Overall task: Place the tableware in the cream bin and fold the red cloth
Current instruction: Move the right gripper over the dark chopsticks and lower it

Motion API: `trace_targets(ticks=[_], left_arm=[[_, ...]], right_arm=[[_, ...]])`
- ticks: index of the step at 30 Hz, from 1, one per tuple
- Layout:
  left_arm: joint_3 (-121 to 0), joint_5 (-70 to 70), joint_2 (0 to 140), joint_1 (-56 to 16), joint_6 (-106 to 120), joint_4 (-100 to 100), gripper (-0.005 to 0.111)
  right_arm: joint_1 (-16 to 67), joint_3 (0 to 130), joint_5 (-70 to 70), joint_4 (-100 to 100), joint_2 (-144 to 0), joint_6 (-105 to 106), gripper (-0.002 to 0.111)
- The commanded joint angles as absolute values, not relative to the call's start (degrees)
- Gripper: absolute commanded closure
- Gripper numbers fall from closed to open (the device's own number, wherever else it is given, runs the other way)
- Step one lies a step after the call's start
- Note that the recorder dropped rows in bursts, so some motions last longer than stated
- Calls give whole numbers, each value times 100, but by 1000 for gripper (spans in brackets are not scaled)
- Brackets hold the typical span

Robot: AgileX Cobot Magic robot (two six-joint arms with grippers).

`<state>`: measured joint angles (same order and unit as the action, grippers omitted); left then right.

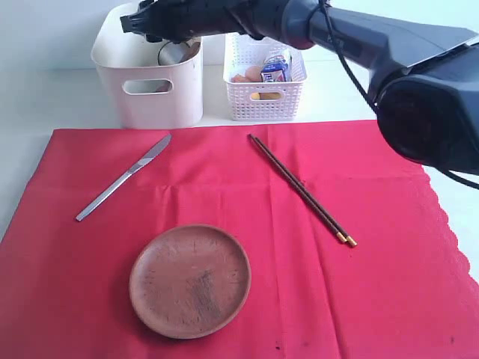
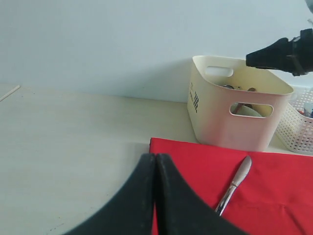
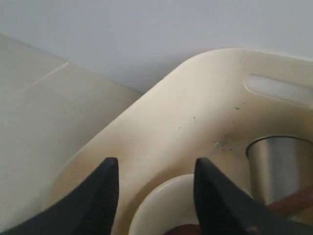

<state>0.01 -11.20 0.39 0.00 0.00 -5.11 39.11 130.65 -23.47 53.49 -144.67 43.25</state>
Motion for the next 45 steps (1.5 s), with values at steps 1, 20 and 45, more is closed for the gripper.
trace_targets(ticks=[1,20,45], left_arm=[[0,-1126,0,7,0,-557,104],[0,-1126,0,7,0,-557,104],[0,-1126,0,7,0,-557,104]], right_arm=[[3788,13120,-3307,4348,-14047,4148,61],[3619,13120,-6996,1575,-12570,1796,108],[3604,9010,-5434,1085,-10788,1759,108]])
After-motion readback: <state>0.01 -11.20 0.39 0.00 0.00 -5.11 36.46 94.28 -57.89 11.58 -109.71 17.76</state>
